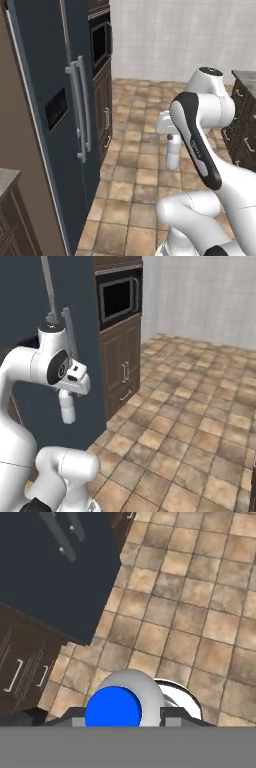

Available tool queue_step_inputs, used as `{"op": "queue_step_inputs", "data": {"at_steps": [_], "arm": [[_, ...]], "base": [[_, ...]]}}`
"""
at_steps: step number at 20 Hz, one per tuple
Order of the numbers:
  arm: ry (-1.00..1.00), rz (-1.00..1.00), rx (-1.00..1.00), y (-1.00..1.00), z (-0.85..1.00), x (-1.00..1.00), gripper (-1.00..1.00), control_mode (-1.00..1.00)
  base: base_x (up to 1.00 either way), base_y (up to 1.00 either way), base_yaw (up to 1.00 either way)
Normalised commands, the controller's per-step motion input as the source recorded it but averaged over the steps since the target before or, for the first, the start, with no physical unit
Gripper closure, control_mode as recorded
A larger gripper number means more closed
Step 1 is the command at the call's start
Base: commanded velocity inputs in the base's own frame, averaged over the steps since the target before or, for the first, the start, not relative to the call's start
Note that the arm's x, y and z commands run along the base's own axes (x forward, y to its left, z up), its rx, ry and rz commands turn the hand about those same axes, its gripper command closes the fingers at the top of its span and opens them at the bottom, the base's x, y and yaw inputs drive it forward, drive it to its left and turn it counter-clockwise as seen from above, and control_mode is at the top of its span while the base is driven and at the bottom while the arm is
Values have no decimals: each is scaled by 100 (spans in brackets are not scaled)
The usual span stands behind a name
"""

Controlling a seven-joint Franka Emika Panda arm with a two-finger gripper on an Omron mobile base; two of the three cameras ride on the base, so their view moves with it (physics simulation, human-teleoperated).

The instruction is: Place the drinks on the dining counter in a tight cluster.

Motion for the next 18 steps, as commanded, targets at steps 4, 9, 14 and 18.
{"op": "queue_step_inputs", "data": {"at_steps": [4,9,14,18], "arm": [[0,0,0,0,0,0,100,100],[0,0,0,0,0,0,100,100],[0,0,0,0,0,0,100,100],[0,0,0,0,0,0,100,100]], "base": [[-21,8,-93],[0,8,-94],[35,14,-87],[29,0,-83]]}}
